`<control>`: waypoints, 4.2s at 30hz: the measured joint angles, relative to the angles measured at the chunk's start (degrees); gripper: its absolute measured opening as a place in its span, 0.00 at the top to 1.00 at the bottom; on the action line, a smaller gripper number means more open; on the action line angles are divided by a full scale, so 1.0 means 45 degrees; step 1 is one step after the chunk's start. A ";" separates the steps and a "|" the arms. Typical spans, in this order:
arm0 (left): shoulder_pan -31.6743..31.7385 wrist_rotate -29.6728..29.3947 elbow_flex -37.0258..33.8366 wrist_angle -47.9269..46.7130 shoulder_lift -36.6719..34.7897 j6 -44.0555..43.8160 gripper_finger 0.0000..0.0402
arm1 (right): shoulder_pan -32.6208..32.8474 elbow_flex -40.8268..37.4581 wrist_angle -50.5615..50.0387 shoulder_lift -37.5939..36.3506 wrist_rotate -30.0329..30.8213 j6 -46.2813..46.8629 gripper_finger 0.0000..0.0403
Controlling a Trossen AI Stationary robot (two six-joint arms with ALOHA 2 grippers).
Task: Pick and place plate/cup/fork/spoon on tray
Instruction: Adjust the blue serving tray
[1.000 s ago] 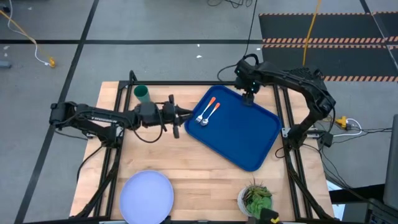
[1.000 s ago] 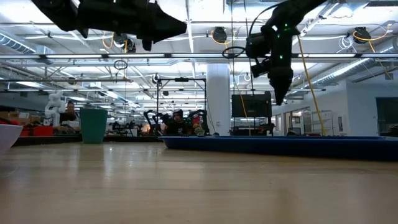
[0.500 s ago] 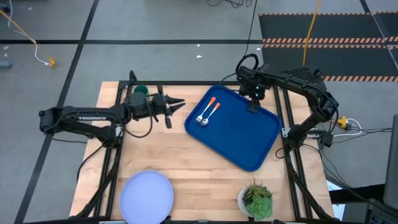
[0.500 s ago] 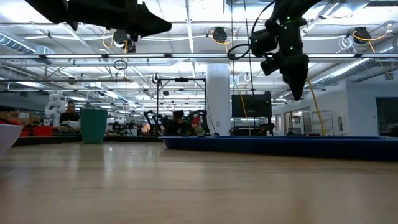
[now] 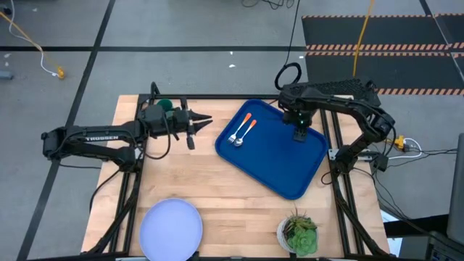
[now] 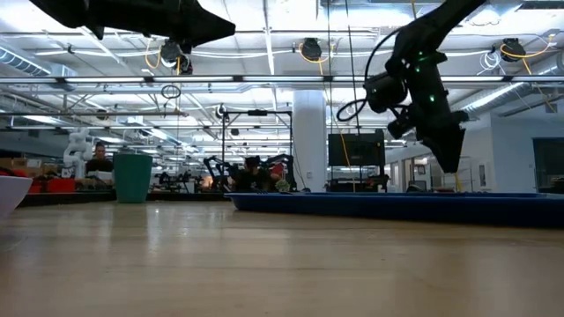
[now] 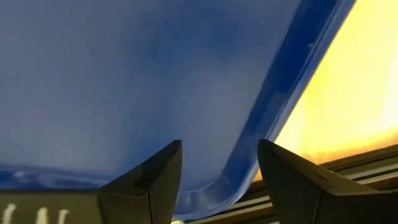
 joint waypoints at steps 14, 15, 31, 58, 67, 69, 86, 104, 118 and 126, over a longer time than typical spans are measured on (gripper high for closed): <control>-0.0012 0.0019 0.0000 -0.0053 0.0005 -0.0473 0.83 | -0.0901 -0.0575 0.1436 0.0005 0.0948 -0.1767 0.50; -0.0026 0.0019 0.0000 -0.0127 0.0005 -0.0481 0.83 | -0.0995 -0.0575 0.1527 0.0005 0.0751 -0.1583 0.50; -0.0087 0.0019 0.0000 -0.0641 0.0010 -0.0650 0.83 | -0.1103 -0.1046 0.2325 0.0005 0.0314 0.1748 0.50; -0.0087 0.0019 0.0000 -0.0635 0.0010 -0.0646 0.83 | -0.1559 -0.1969 0.3504 0.0005 0.0682 0.0744 0.50; -0.0087 0.0015 0.0000 -0.0654 0.0010 -0.0646 0.83 | -0.2036 -0.1982 0.2487 0.0005 0.0679 0.1391 0.50; -0.0087 0.0015 0.0000 -0.0663 0.0010 -0.0651 0.83 | -0.2050 -0.2165 0.2523 0.0000 0.0680 0.1412 0.50; -0.0087 0.0015 0.0000 -0.0723 0.0010 -0.0675 0.83 | -0.1913 -0.3543 0.2095 0.0005 -0.1072 0.3193 0.50; -0.0087 0.0015 0.0000 -0.0713 0.0010 -0.0705 0.83 | -0.0027 -0.3519 0.3258 -0.0005 -0.4309 0.7401 0.50; -0.0087 0.0015 0.0000 -0.0709 0.0010 -0.0695 0.83 | 0.2431 -0.3326 0.3953 -0.0015 -0.4392 0.9099 0.50; -0.0087 0.0015 0.0000 -0.0709 0.0010 -0.0705 0.83 | 0.3843 -0.3016 0.4354 -0.0010 -0.4905 1.0109 0.50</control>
